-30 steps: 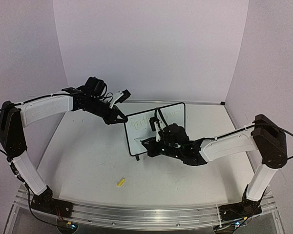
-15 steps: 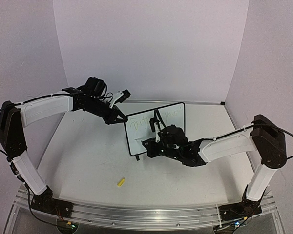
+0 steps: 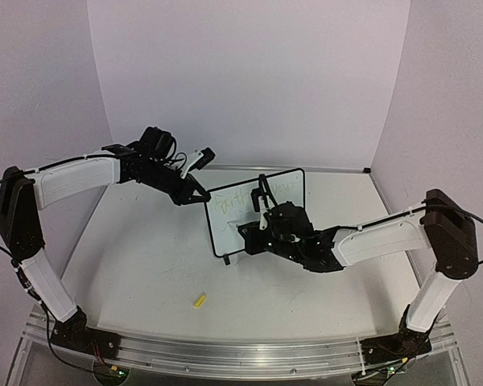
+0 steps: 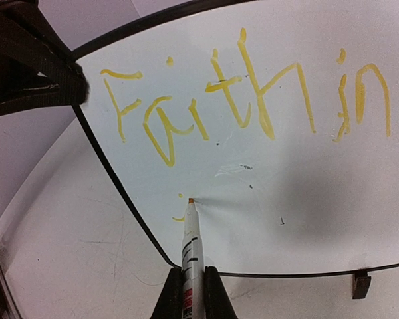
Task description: Write a sentence on the whiteboard
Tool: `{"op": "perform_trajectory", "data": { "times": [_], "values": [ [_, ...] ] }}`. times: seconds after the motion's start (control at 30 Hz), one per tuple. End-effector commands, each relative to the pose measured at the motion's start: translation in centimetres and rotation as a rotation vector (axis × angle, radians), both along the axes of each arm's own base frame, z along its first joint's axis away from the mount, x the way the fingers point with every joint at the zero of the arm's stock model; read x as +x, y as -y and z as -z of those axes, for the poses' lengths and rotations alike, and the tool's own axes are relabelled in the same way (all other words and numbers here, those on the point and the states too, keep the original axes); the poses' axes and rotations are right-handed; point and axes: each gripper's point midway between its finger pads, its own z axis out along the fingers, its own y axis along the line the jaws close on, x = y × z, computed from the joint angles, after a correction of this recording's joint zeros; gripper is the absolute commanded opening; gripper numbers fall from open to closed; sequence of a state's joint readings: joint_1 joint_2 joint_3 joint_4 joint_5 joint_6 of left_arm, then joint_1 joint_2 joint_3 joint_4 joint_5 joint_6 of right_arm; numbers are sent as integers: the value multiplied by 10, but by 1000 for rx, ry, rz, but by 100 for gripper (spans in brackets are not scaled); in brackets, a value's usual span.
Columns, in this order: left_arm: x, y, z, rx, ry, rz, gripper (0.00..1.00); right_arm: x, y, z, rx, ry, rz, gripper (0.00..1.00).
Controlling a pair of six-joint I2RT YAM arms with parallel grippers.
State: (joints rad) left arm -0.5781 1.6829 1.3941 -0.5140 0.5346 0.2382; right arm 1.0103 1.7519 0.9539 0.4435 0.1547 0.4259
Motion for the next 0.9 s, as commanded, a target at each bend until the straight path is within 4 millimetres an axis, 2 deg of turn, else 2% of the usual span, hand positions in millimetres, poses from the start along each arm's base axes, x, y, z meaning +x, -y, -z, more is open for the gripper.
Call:
{"op": "perform_trajectory", "data": {
  "times": [0.0,0.87],
  "values": [
    [-11,-20,58,180,-109,-38,0,8,-2,-15,28,28,23,0],
    [-11,-20,59,181,-114,-37,0,-6,2,53,-53,-137,13,0]
  ]
}}
